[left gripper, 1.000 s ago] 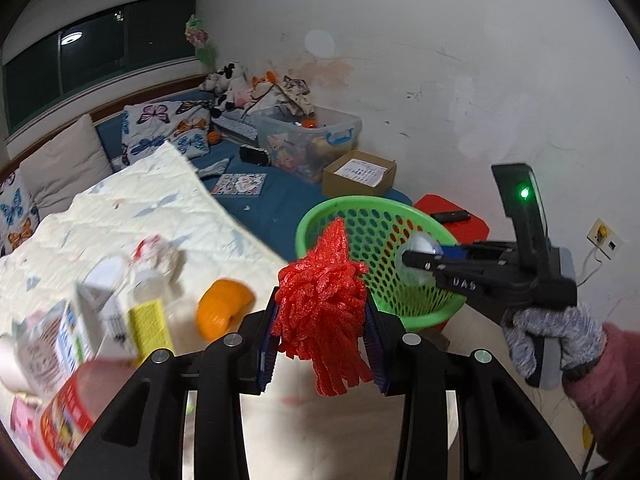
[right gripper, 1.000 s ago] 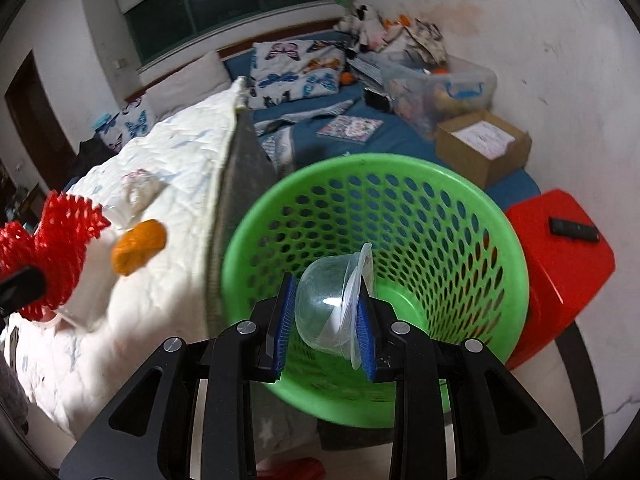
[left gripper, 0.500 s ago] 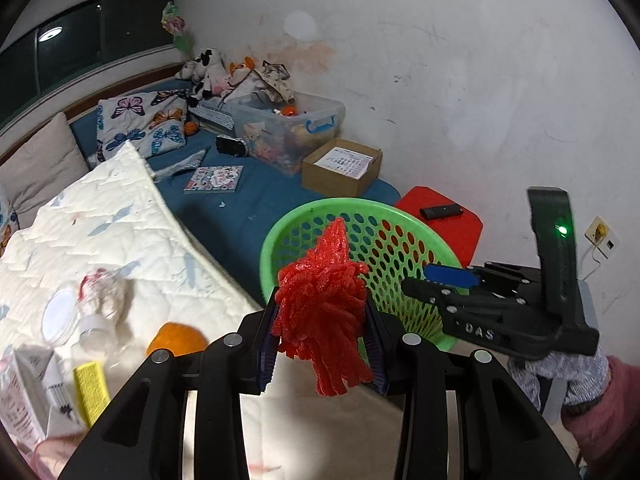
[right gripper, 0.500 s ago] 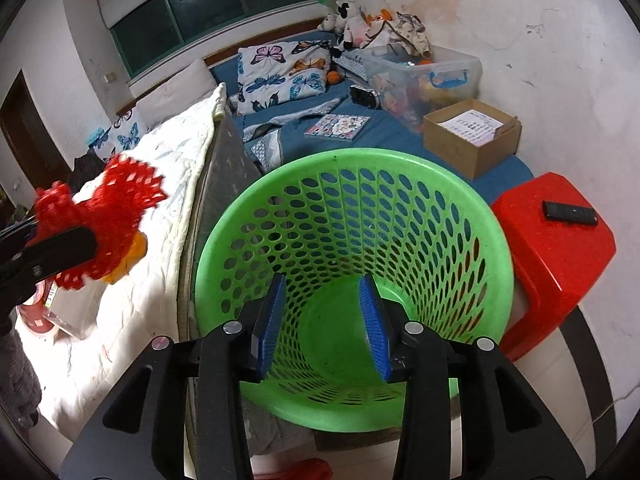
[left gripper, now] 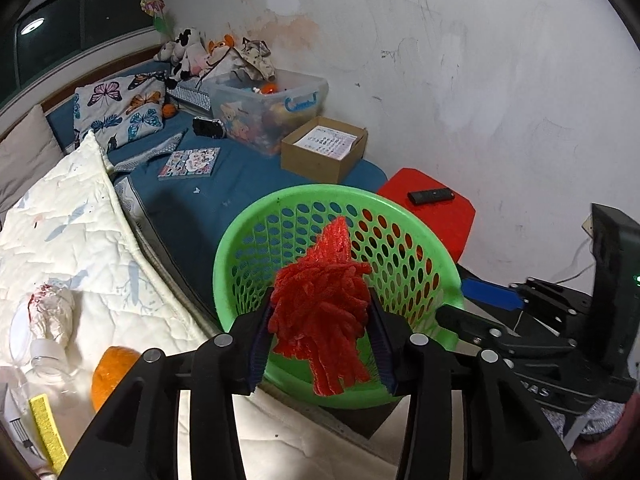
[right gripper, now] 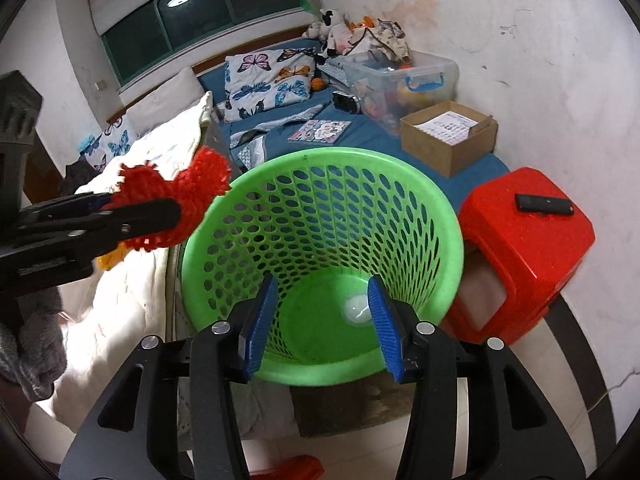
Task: Collect trash
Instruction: 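Open the right gripper and left gripper to drop cup and netting into basket, then grasp the red cup with the left gripper while the right gripper approaches the orange peel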
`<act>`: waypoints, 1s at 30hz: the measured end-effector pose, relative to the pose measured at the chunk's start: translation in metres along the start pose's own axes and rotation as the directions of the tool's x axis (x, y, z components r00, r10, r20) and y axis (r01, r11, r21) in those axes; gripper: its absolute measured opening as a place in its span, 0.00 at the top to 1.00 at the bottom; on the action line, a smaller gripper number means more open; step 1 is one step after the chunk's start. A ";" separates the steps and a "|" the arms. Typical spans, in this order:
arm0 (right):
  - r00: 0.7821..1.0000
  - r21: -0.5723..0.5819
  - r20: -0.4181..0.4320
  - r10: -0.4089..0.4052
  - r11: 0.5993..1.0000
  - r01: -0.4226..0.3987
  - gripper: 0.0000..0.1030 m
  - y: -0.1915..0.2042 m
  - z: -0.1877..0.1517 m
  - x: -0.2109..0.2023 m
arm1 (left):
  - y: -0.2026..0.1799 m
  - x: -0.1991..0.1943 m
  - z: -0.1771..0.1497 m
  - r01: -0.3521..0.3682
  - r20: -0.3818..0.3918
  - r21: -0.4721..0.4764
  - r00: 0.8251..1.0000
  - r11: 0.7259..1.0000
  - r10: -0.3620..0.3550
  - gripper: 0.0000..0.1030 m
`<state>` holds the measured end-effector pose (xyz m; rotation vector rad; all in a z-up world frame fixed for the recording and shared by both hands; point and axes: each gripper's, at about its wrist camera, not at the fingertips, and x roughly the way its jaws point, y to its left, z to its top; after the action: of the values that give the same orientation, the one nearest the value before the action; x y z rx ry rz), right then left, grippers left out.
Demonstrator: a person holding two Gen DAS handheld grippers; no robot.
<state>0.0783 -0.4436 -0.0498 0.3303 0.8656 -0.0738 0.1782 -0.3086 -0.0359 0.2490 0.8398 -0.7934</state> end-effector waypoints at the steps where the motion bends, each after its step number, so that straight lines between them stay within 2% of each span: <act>1: 1.000 0.001 0.001 -0.001 1.000 0.001 0.52 -0.001 -0.001 -0.001 | -0.001 0.002 0.000 0.004 -0.004 0.000 1.000 1.000 -0.004 0.58; 5: 1.000 0.007 0.007 0.001 1.000 -0.001 0.51 -0.001 -0.002 -0.004 | -0.001 0.007 0.002 0.008 -0.007 -0.006 1.000 1.000 -0.008 0.50; 7: 1.000 0.007 0.008 0.002 1.000 -0.002 0.51 -0.001 -0.003 -0.005 | 0.000 0.007 0.002 0.006 -0.004 -0.014 1.000 1.000 -0.006 0.37; 12: 1.000 0.009 0.012 0.002 1.000 -0.002 0.50 0.003 -0.003 -0.008 | 0.004 -0.002 0.000 0.023 0.017 -0.025 1.000 0.999 -0.022 0.37; 19: 1.000 -0.011 0.018 0.016 1.000 -0.016 0.47 0.014 -0.001 -0.013 | 0.012 -0.025 -0.010 0.009 0.051 -0.048 0.999 0.999 -0.007 0.37; 30: 0.997 -0.068 0.033 0.071 0.995 -0.068 0.37 0.052 0.004 -0.018 | 0.030 -0.092 -0.051 -0.085 0.119 -0.037 0.989 0.996 0.089 0.37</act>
<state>0.0799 -0.3969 -0.0201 0.2956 0.8189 0.0136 0.1331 -0.2147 -0.0037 0.2058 0.7225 -0.7056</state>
